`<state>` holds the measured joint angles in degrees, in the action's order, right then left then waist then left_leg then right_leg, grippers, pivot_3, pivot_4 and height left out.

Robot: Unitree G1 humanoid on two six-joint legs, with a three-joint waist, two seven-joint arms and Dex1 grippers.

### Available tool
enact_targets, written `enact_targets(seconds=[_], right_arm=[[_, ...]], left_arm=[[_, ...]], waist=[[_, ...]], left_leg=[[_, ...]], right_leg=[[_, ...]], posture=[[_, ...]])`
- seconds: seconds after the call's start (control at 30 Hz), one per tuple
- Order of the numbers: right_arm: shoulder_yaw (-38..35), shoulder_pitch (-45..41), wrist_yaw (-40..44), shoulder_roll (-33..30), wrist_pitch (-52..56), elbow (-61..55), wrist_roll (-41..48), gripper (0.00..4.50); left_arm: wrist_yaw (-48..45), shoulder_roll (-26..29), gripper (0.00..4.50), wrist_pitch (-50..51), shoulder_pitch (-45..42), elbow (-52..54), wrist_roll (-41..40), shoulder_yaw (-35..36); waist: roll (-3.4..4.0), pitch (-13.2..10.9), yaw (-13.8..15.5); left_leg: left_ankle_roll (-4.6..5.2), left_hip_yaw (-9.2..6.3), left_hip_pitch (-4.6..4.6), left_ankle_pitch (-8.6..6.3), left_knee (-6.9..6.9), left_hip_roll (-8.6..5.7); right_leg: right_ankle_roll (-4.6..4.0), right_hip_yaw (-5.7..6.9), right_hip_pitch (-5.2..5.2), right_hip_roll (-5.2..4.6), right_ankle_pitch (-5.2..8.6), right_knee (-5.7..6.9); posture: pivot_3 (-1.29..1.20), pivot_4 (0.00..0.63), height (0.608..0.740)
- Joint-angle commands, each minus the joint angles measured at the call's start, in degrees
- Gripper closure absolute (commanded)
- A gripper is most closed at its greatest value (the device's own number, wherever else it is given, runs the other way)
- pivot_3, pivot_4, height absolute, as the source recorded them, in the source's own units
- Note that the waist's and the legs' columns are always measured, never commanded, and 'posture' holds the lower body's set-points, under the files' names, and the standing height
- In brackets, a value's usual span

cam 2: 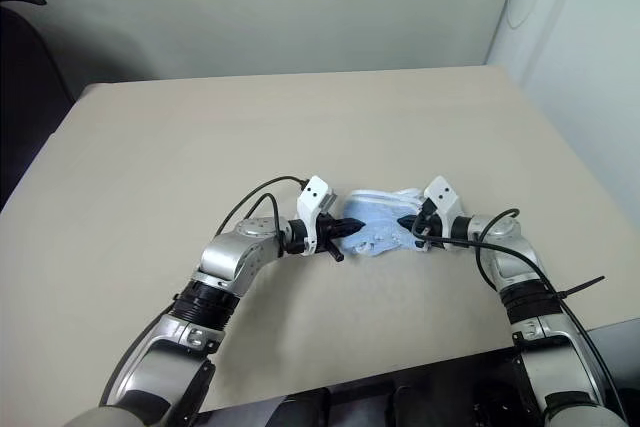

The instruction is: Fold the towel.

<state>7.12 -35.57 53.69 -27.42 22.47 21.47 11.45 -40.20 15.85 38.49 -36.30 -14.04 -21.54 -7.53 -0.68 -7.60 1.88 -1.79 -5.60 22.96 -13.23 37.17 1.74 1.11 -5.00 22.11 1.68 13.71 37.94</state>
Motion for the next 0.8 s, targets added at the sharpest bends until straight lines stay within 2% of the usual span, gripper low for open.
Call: enact_targets(seconds=[0.03,0.17,0.37,0.5,0.53,0.8], right_arm=[[-5.69,-1.08,0.99,-3.18,4.13,-5.7,4.45,4.5],[-9.83,-2.05,4.06,-6.91,13.07,-9.91,10.85,3.69],[-10.73,-6.2,5.32,-9.38,23.33,-2.58,13.22,1.64],[-10.4,-10.01,5.23,-7.93,26.34,4.4,13.26,0.24],[-9.88,-10.7,4.9,-7.46,25.93,5.98,12.48,0.02],[-3.75,-11.59,4.62,-3.6,19.51,11.23,6.32,0.02]], left_arm=[[1.7,-1.83,4.47,2.66,-0.27,7.86,-10.4,11.73],[2.77,1.78,4.5,7.37,1.76,15.12,-16.62,18.76],[2.34,10.48,4.5,8.05,8.19,17.87,-15.84,21.36],[2.67,13.07,4.5,7.81,12.24,19.4,-17.53,24.7],[2.75,13.42,4.5,7.92,13.18,20.08,-18.02,25.42],[6.53,13.63,4.5,9.16,21.17,27.28,-22.25,30.62]], waist=[[-0.01,-0.02,0.03],[-0.02,-0.02,-0.07],[-0.02,-0.02,-0.68],[-0.02,-0.02,-0.69],[-0.02,-0.02,-0.69],[0.0,-0.03,-0.7]], left_leg=[[-0.02,0.02,0.1,0.02,0.01,0.0],[-0.63,0.08,0.28,0.37,-0.08,0.0],[-0.68,0.16,0.14,0.38,-0.15,0.01],[-0.52,0.14,0.15,0.31,-0.12,0.01],[-0.46,0.14,0.15,0.28,-0.12,0.02],[-0.4,0.08,0.21,0.22,-0.25,0.03]], right_leg=[[0.0,0.0,0.08,0.0,-0.01,0.0],[-0.03,0.03,0.28,0.02,0.0,-0.02],[-0.04,-0.1,0.27,0.07,0.05,-0.02],[-0.05,-0.11,0.3,0.07,0.04,0.0],[-0.06,-0.11,0.31,0.07,0.03,0.0],[-0.17,-0.05,0.45,0.07,0.08,0.05]], posture=[[0.0,0.15,0.74],[0.0,0.15,0.74],[0.0,0.15,0.74],[0.0,0.15,0.74],[0.0,0.15,0.74],[0.0,0.15,0.74]])
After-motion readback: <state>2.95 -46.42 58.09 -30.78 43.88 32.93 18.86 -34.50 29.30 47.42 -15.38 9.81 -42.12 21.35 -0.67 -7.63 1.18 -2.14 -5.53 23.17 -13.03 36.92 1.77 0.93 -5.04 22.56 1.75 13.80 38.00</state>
